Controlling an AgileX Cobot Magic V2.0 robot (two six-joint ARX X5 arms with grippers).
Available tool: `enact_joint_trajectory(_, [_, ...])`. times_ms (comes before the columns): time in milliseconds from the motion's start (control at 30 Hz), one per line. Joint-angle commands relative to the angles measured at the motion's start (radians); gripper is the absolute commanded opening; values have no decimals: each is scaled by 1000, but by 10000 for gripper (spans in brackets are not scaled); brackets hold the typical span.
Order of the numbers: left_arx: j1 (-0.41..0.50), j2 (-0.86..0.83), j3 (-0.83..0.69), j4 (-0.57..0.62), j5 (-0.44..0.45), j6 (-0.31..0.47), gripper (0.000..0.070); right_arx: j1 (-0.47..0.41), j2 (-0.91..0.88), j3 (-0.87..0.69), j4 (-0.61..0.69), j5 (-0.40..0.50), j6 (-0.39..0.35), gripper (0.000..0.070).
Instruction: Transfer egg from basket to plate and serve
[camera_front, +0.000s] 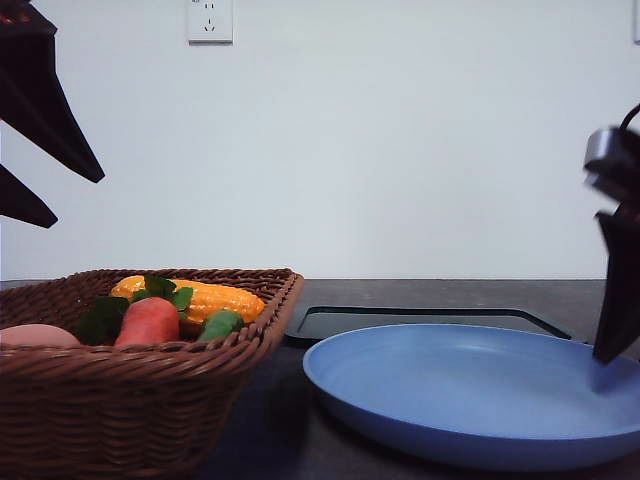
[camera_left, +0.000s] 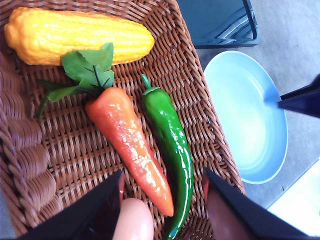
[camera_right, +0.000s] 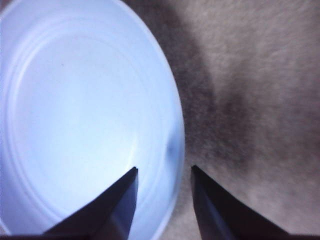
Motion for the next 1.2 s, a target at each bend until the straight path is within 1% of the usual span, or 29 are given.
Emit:
enact_joint_trajectory(0, [-4, 10, 14, 6, 5, -1, 324, 13, 40, -2, 22, -5, 22, 212])
enact_joint_trajectory(33, [-4, 10, 14, 6, 5, -1, 324, 17, 56, -2, 33, -5, 26, 203])
enact_joint_trajectory(67, [-4, 10, 14, 5, 5, -1, 324, 20, 67, -2, 39, -5, 29, 179])
enact_joint_trajectory(233, [-4, 10, 14, 5, 5, 0, 324, 32, 83, -2, 51, -4, 36, 0])
enact_joint_trajectory(367, [-4, 10, 14, 5, 5, 9, 325, 31, 66, -2, 49, -4, 49, 0])
enact_joint_trajectory(433, [-4, 10, 14, 4, 5, 25, 326, 31, 49, -2, 48, -3, 54, 0])
enact_joint_trajectory(500, [-4, 10, 15, 1, 5, 44, 347, 31, 23, -2, 44, -3, 58, 0])
enact_joint_trajectory(533, [-4, 10, 16, -3, 5, 52, 369, 31, 7, -2, 39, -3, 62, 0])
enact_joint_trajectory(600, [-10, 10, 30, -29, 4, 80, 393, 31, -28, -2, 30, 0, 69, 0])
enact_joint_trajectory(700, [-23, 10, 70, -85, -11, 142, 395, 29, -90, -2, 18, 21, 81, 0])
enact_joint_trajectory(800, [-46, 11, 139, -187, -86, 210, 395, 22, -156, -2, 6, 57, 87, 0])
enact_joint_trajectory(867, [-75, 13, 191, -263, -150, 238, 395, 12, -197, -2, -3, 75, 88, 0])
enact_joint_trajectory(933, [-116, 17, 236, -329, -210, 243, 395, -2, -234, -1, -10, 87, 88, 0])
enact_joint_trajectory(1000, [-163, 19, 261, -371, -258, 242, 395, -17, -264, -1, -16, 96, 88, 0])
enact_joint_trajectory(1067, [-219, 24, 271, -395, -303, 237, 395, -34, -292, -1, -21, 102, 88, 0])
enact_joint_trajectory(1167, [-302, 44, 271, -410, -374, 210, 395, -56, -321, -1, -22, 102, 88, 0])
